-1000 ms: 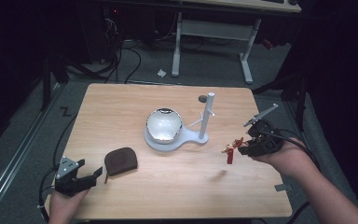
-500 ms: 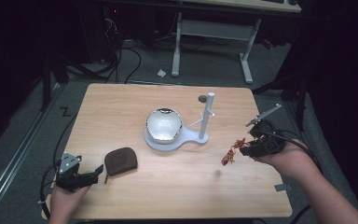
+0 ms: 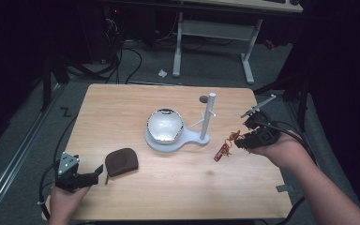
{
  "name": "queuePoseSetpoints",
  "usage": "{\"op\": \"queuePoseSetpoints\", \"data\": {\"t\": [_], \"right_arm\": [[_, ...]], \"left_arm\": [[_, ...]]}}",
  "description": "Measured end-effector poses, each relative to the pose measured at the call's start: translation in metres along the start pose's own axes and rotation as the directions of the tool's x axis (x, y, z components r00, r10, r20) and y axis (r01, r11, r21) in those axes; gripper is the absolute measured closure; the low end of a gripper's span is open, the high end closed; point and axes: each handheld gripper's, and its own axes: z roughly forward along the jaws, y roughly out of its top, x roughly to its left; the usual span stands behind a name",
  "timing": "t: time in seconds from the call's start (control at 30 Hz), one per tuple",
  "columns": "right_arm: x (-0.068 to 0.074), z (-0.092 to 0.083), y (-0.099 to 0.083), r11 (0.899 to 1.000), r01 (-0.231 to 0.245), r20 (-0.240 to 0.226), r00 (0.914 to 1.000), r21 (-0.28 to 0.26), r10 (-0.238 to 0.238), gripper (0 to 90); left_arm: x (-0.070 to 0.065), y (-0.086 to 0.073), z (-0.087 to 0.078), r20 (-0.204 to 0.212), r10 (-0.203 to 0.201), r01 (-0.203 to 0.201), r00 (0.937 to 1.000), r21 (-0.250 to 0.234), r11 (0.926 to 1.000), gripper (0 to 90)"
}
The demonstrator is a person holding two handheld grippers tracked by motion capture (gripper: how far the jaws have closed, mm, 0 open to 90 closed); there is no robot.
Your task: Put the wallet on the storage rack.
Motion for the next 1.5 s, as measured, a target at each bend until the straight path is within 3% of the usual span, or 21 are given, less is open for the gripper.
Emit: {"op": "queuePoseSetpoints", "data": {"t": [0.3, 0.57, 1.2, 1.5], "right_arm": [[0.001, -0.005, 0.032, 0.999, 0.022, 0.011, 0.9997, -0.029, -0.022, 66.5], [-0.001, -0.009, 0.049, 0.999, 0.029, 0.021, 0.9994, -0.041, -0.028, 66.5], [-0.004, -0.012, 0.071, 0.998, 0.03, 0.053, 0.9982, -0.057, -0.027, 66.4], [-0.009, -0.005, 0.077, 0.998, 0.017, 0.065, 0.9978, -0.057, -0.014, 66.4]], "left_arm": [[-0.003, -0.001, 0.001, 0.019, 0.012, -0.012, 0.9997, 0.001, 0.9999, 0.0], [0.0, -0.004, 0.0, 0.024, 0.002, -0.002, 0.9997, 0.006, 1.0, 0.1], [0.0, -0.004, 0.0, 0.041, 0.005, -0.006, 0.9991, 0.007, 1.0, 0.5], [0.001, -0.005, 0.0, 0.047, 0.005, -0.005, 0.9989, 0.007, 1.0, 0.5]]}}
